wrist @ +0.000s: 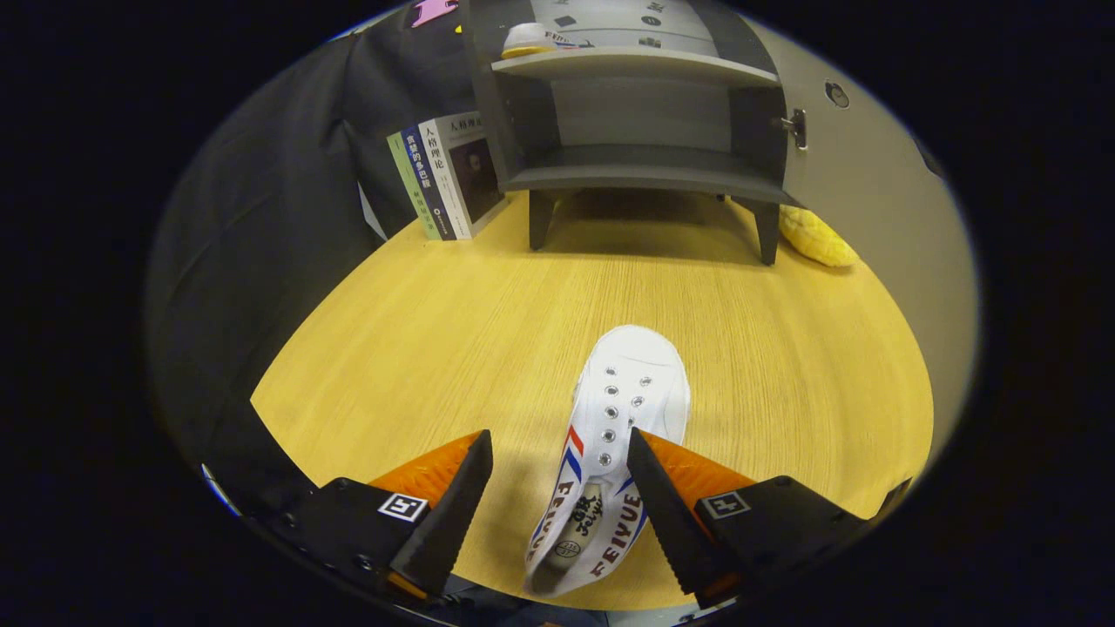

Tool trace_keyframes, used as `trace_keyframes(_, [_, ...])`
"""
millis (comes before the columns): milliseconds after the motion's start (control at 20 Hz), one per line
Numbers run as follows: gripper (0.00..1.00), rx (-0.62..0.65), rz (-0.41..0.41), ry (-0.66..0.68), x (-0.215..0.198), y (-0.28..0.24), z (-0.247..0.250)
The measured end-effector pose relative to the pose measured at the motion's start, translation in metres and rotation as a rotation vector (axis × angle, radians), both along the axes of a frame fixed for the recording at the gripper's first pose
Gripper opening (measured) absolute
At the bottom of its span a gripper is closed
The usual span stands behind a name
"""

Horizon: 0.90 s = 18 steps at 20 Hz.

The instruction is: Open the shoe cabinet door, grab the shoes and put them into the shoe cabinet, then close the shoe cabinet door.

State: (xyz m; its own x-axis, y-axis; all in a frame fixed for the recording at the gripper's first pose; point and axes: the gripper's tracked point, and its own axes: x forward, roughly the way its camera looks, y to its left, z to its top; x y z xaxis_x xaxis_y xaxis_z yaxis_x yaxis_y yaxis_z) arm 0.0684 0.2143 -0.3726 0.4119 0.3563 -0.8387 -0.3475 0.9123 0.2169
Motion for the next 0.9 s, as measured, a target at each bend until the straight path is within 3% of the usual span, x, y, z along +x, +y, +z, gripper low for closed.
trace_keyframes(150, [0.98,-0.010,0.011,0.029,-0.003,0.004,-0.008])
trace_keyframes(400, [0.78,-0.053,0.029,0.057,-0.004,0.007,-0.024])
trace_keyframes(550, [0.57,-0.110,-0.006,0.040,0.002,-0.005,-0.029])
trace_keyframes(600, [0.39,-0.113,-0.019,0.030,0.002,-0.007,-0.029])
trace_keyframes(650, [0.32,-0.108,-0.021,0.030,0.001,-0.007,-0.029])
trace_keyframes(750, [0.27,-0.059,-0.013,0.043,0.002,-0.004,-0.030])
trace_keyframes(850, [0.09,0.007,-0.053,0.074,0.001,-0.005,-0.030])
trace_keyframes(900, [0.07,0.034,-0.066,0.084,0.001,-0.005,-0.029])
